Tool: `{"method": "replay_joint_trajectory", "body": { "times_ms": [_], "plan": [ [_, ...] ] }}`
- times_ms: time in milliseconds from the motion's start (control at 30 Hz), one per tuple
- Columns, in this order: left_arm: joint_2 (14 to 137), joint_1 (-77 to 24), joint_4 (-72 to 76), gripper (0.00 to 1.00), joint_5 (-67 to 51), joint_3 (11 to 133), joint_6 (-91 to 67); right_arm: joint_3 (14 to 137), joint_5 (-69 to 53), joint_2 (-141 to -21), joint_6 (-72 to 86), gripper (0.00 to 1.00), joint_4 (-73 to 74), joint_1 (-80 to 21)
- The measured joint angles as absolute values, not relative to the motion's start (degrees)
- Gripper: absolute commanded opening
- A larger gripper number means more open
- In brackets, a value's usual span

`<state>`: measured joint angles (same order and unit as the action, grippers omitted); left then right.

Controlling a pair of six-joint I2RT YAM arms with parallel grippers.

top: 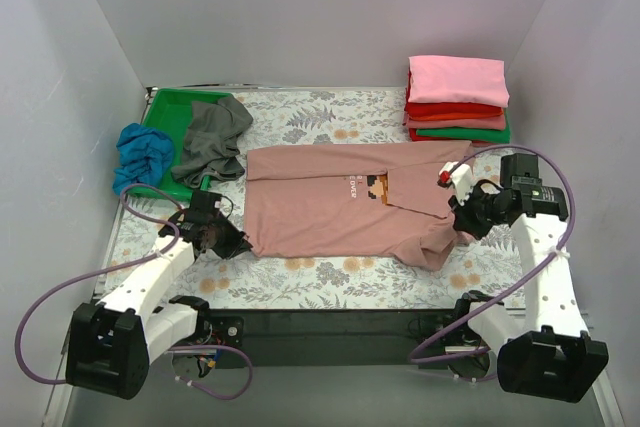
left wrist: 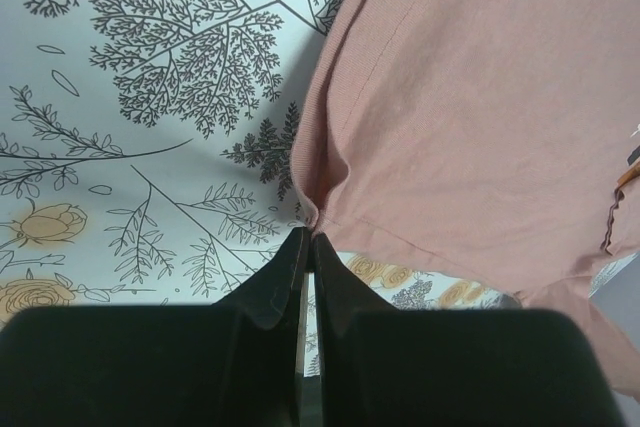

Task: Fold and stack the t-shirts
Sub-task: Fold the tshirt

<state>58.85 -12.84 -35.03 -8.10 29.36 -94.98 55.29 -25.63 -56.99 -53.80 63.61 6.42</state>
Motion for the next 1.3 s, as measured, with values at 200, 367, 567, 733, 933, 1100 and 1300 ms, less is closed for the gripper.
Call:
{"method": "replay_joint_trajectory", "body": {
  "times_ms": [200, 367, 567, 733, 933, 1100, 1300],
  "plan": [
    [57.58, -12.73, -36.12, 0.0, -7.53, 29.36, -95.44, 59.72, -26.94, -53.8, -52.64, 0.01, 65.01, 6.72],
    [55.94, -12.4, -37.87, 0.0, -6.24, 29.67, -96.2, 61.17, -26.76, -53.17, -52.16, 0.01, 66.06, 7.86],
    [52.88, -11.86, -39.9, 0.0, -4.34, 30.92, -97.34, 62.15, -23.73, -52.6, -51.09, 0.01, 66.13, 10.2],
    [51.44, -11.38, -40.73, 0.0, -3.38, 31.05, -98.24, 62.15, -21.89, -50.65, -50.63, 0.01, 66.17, 12.51],
    [51.22, -11.09, -42.09, 0.0, -2.63, 32.25, -98.94, 62.15, -21.67, -50.3, -49.47, 0.01, 65.93, 13.3],
    [50.92, -10.7, -42.41, 0.0, -2.33, 33.43, -99.42, 62.19, -21.82, -51.48, -48.51, 0.01, 65.43, 13.63],
    [51.75, -10.55, -41.89, 0.0, -2.35, 33.71, -99.98, 62.59, -22.83, -53.58, -47.77, 0.01, 64.1, 13.87]
  ]
}}
